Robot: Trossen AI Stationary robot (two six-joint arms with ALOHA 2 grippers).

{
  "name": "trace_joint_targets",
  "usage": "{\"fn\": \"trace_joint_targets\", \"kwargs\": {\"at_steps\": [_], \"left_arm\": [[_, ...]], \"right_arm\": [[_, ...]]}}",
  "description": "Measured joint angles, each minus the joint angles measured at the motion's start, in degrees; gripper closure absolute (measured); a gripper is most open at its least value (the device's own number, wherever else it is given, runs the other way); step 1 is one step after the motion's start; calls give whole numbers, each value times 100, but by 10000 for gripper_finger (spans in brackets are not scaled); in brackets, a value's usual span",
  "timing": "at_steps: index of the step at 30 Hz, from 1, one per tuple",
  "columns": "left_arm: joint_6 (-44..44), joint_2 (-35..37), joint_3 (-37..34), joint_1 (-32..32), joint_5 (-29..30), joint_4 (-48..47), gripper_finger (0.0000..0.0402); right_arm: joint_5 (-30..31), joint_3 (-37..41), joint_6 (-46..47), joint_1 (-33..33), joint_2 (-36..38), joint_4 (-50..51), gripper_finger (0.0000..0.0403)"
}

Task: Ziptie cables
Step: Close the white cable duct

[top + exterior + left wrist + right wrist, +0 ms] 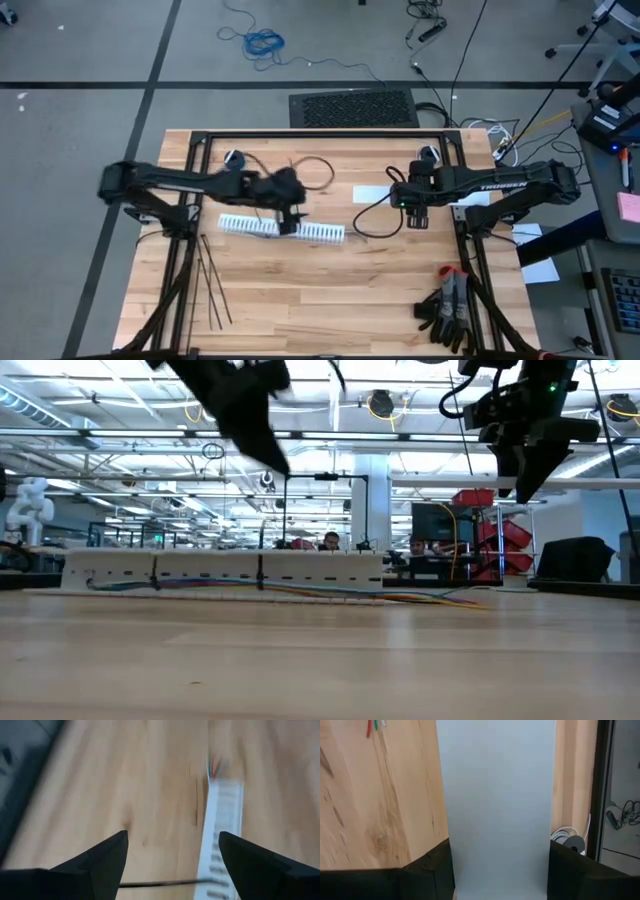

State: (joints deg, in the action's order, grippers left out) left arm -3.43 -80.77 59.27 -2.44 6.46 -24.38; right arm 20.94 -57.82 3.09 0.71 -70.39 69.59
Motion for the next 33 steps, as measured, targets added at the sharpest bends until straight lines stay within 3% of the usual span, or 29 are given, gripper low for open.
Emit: {"fn": "trace_joint_targets", "kwargs": {"at_steps": [8,16,23,28,33], "left_arm": [[316,510,10,629,258,49,94],[858,322,-43,1838,2128,-1028,94],[1419,-267,-802,2556,2893,-553,94],[1507,-705,-988,2727,3297,-1,94],[1739,-1251,-1082,2733,3483,-21,94]], "right_arm": [[-8,0,-1,0,0,-45,187],[-4,0,12,0,0,-114,187],[3,0,-49,0,0,-410,187],[-10,0,-98,14,0,-519,187],[-10,0,-95,42,0,-521,187]]}}
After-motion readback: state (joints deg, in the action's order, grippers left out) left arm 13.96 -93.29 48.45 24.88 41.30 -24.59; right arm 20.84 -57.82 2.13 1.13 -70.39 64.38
